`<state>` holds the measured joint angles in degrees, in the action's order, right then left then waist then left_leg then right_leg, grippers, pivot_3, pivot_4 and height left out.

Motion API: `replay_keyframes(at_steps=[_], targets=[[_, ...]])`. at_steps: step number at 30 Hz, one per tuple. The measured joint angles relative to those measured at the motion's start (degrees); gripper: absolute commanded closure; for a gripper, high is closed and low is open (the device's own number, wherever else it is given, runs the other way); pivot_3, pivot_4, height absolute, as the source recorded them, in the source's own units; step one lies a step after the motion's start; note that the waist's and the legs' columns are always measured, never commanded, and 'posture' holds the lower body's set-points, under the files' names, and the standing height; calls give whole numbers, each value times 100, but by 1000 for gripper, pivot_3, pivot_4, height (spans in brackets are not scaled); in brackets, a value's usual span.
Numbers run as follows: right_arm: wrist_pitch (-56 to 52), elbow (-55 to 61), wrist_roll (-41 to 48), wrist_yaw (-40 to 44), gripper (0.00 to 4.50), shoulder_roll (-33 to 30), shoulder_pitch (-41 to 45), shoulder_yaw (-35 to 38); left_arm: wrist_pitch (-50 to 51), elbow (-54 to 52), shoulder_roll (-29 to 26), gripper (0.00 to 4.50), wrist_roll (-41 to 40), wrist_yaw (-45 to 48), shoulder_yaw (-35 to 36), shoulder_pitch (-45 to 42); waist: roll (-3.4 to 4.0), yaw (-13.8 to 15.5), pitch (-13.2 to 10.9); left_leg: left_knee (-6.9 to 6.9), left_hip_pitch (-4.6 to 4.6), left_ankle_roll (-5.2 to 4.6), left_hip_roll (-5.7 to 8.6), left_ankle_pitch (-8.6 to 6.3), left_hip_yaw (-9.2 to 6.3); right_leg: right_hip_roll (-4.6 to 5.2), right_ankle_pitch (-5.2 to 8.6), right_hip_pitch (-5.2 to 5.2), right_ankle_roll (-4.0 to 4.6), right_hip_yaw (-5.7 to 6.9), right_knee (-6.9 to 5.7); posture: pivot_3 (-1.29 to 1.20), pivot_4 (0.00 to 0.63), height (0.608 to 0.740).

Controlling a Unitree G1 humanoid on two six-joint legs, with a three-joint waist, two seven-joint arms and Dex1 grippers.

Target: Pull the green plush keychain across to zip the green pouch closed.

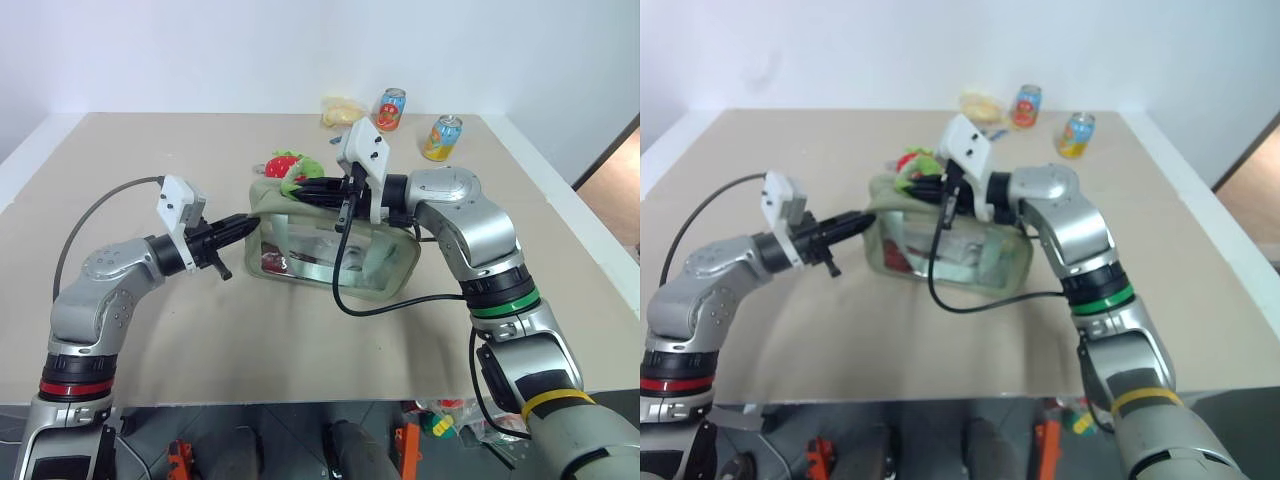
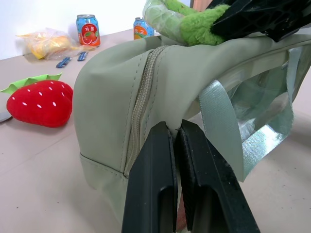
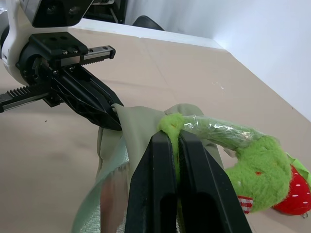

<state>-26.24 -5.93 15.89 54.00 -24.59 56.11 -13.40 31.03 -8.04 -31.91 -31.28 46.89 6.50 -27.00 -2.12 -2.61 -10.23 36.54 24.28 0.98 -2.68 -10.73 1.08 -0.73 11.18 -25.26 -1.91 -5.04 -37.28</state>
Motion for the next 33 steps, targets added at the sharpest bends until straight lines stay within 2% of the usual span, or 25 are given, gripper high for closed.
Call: replay_keyframes(at_steps=[13, 15, 18, 22, 24, 28, 31, 33], targets=[[353, 313, -62, -47, 4481, -57, -309, 167, -3, 10, 83, 4500, 46, -68, -13, -29, 0, 5, 0, 0, 0, 0, 1, 0, -3, 1, 1, 1, 0, 3, 0, 0, 150, 740], [408, 442, -78, -158, 4481, -175, -383, 291, -6, 10, 114, 4500, 56, -84, -18, -29, 0, 15, 0, 1, 2, 0, 4, 0, -2, 4, 1, 1, 0, 2, 1, 0, 150, 740], [411, 884, -90, -337, 4481, -683, -585, 786, -6, -17, 145, 4500, 78, -128, -64, -37, 0, 55, 0, 0, 5, 0, 8, 0, -3, 9, 3, 3, -2, 3, 8, 0, 150, 740], [515, 1393, -178, -357, 4481, -1819, -1448, 1618, 35, -157, 158, 4500, 53, -159, -108, 10, -1, 134, 0, -4, 6, 5, 14, -3, -3, 14, 12, 7, -6, 2, 19, 0, 150, 740], [616, 1510, -327, -365, 4481, -2414, -2292, 2118, 61, -218, 146, 4500, 17, -164, -92, 68, -2, 150, 1, -4, 5, 6, 15, -7, -2, 15, 18, 9, -9, -1, 21, 0, 150, 740], [751, 1716, -816, -430, 4481, -3169, -3923, 2842, 88, -273, 115, 4500, -25, -162, -112, 106, 3, 135, 3, -7, -6, 5, 13, -7, 7, 12, 19, 8, -10, -11, 17, 0, 150, 740], [670, 2435, -1078, -608, 4481, -3190, -4747, 2924, 139, -313, 115, 4500, -25, -157, -187, 92, 5, 68, 4, -5, -24, 4, 7, -7, 6, 2, 14, 14, -12, -14, 9, 0, 150, 740], [535, 2697, -1212, -902, 4481, -2895, -4818, 2706, 144, -278, 107, 4500, -13, -182, -179, 85, 2, 6, 5, 0, -38, 5, 6, -4, 3, 0, 7, 21, -8, -13, 9, 0, 150, 740]])
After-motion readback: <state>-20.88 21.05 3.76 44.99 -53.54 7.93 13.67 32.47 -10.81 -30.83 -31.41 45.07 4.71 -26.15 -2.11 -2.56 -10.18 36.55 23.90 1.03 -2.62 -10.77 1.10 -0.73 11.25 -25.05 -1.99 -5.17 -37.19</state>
